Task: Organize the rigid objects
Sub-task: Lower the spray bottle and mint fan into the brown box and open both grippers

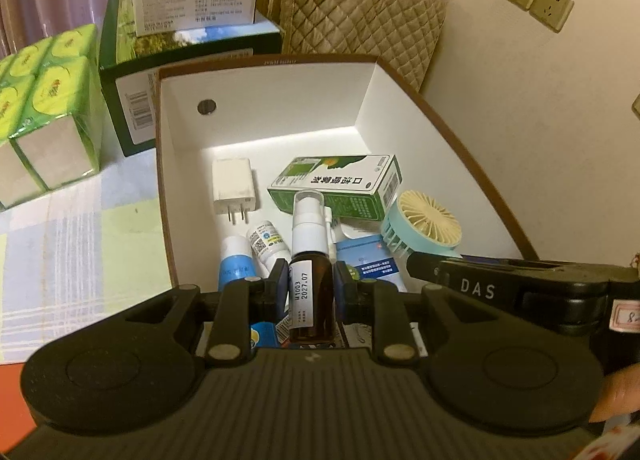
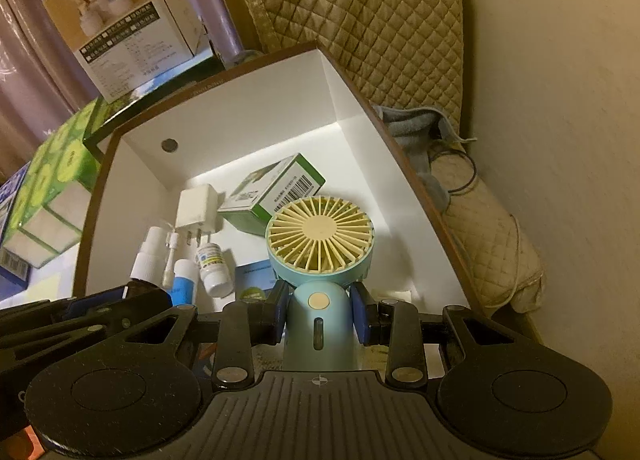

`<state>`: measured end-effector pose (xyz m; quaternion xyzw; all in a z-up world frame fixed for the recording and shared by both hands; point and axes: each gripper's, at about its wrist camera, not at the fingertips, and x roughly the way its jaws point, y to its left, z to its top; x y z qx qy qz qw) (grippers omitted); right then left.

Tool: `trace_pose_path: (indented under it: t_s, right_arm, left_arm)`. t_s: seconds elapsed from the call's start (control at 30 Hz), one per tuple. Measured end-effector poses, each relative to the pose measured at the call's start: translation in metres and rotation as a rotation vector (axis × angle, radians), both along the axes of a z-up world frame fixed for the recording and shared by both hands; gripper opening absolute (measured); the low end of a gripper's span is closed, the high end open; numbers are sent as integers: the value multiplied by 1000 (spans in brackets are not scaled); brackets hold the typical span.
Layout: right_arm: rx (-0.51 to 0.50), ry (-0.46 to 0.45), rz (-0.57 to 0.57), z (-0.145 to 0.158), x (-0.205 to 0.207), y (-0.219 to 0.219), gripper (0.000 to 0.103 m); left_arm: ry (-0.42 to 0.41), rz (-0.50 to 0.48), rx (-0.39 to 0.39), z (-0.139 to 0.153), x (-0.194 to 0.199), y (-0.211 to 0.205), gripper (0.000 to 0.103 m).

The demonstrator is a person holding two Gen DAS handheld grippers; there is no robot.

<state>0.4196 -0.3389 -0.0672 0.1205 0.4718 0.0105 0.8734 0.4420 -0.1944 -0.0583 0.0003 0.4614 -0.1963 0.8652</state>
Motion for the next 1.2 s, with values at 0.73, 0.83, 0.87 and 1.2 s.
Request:
trace_pose_path:
  t_s: [0.73,0.83,0.87,1.2]
  right_arm:
    - [15,-41,120,9,4,1,39]
    - [33,-55,140,16,-5,-2,49]
    - [35,-61,148,19,-8,-2,52]
    - [66,-115,205,41,-44,-11,65]
  left_arm:
    - [44,-24,3,-15,7,-3,24]
    - [25,-34,4,-8,-3,0,36]
    - [18,-31,7,-6,-7,1,38]
    - [-45,20,-13,17,-47,30,49]
